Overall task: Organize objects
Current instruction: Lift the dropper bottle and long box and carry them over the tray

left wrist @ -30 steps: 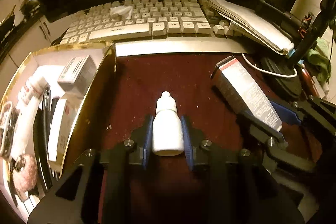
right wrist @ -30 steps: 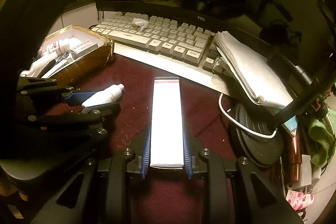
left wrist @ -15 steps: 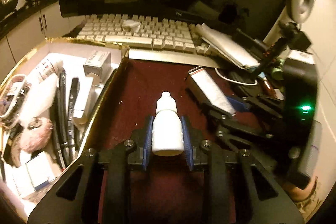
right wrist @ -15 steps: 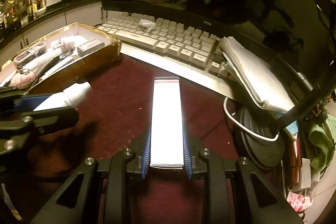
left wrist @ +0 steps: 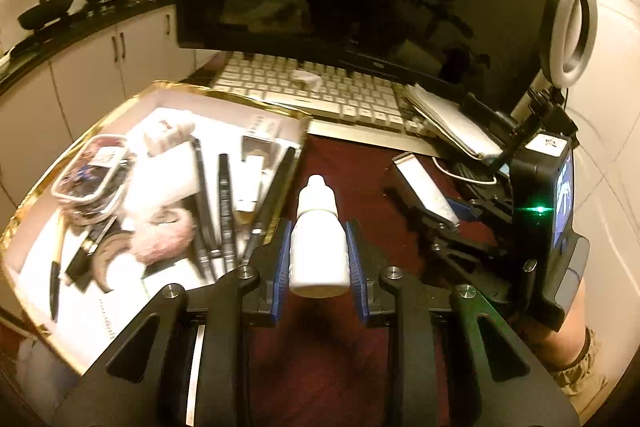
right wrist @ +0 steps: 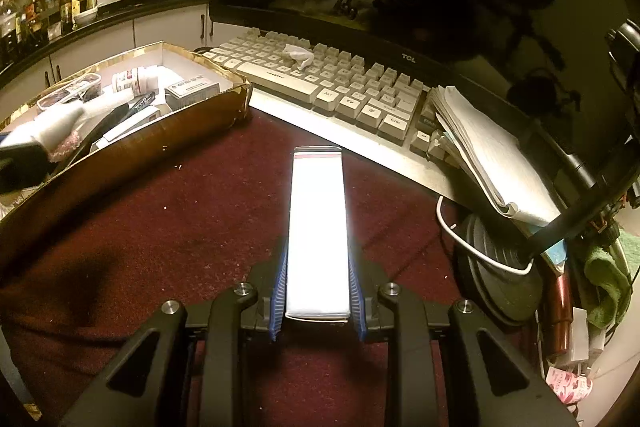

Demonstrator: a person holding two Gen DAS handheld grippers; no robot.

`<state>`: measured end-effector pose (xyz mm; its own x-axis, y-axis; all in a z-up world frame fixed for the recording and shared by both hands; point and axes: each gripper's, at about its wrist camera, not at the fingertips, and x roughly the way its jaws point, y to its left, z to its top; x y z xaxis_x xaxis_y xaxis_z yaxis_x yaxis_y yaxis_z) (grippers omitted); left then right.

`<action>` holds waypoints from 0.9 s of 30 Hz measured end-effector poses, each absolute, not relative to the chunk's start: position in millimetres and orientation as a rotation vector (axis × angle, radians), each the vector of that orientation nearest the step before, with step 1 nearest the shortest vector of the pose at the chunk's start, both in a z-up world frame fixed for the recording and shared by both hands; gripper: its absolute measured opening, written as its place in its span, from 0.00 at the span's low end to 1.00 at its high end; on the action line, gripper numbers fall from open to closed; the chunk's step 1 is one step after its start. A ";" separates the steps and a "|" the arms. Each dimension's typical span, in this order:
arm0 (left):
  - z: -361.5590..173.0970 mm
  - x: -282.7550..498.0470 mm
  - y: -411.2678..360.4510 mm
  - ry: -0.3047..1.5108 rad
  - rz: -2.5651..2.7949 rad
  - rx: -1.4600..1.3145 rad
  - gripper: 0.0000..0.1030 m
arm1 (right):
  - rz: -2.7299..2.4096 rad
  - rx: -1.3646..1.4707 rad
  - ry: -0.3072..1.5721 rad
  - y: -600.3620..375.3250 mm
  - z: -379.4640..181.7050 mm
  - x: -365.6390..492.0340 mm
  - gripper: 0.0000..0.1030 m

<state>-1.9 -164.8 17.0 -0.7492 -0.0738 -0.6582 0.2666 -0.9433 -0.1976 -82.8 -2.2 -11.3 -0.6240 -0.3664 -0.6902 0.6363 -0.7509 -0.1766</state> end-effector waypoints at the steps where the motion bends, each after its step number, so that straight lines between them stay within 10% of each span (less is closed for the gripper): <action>1: 17.6 1.5 -167.5 0.425 -2.740 1.008 0.25 | -2.344 0.871 0.556 -3.0 -11.5 -82.4 0.26; 27: -5.2 66.8 -272.6 0.719 -2.465 1.013 0.25 | -2.289 0.798 0.531 -40.3 11.2 -48.8 0.26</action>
